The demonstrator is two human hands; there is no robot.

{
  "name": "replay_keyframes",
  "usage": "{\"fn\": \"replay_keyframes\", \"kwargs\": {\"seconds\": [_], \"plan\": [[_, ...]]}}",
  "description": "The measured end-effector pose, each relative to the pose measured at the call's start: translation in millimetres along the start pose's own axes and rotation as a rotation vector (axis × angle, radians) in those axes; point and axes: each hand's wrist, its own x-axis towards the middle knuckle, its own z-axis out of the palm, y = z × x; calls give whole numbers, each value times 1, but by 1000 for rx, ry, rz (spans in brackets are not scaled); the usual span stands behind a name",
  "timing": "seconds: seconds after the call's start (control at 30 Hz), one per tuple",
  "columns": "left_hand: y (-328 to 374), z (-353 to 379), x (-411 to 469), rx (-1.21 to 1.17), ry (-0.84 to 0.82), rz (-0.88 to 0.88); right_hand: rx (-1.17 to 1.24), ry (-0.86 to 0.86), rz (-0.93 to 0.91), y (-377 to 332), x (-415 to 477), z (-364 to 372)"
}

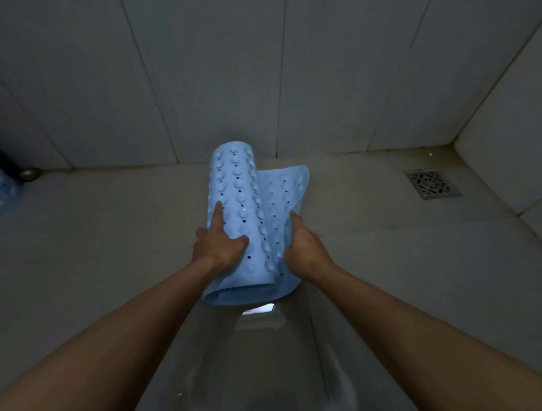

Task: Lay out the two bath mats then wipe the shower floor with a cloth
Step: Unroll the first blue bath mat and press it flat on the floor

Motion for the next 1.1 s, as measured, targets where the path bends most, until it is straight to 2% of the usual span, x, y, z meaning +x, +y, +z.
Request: {"fn": "replay_keyframes", "kwargs": {"seconds": [0.13, 0.23, 0.33, 0.4, 0.53, 0.67, 0.83, 1.1], "plan": [[-2, 8, 6, 111, 12, 11, -125, 19, 76, -1, 3, 8], [-2, 11, 0, 176, 65, 27, -400, 36, 80, 1, 4, 8], [-2, 12, 1, 175, 65, 45, -616, -72, 174, 12, 8, 4], [-4, 8, 1, 193, 70, 53, -724, -158, 167, 22, 12, 10], [-9, 4, 2, 361, 57, 160, -614, -248, 146, 43, 13, 30], [-11, 3, -3, 522, 66, 239, -594, -248, 145, 54, 10, 39], [-23, -2, -6, 444, 72, 208, -664, -219, 120, 63, 9, 38], [-9, 5, -6, 185, 33, 346, -671, -217, 171, 92, 2, -5]]}}
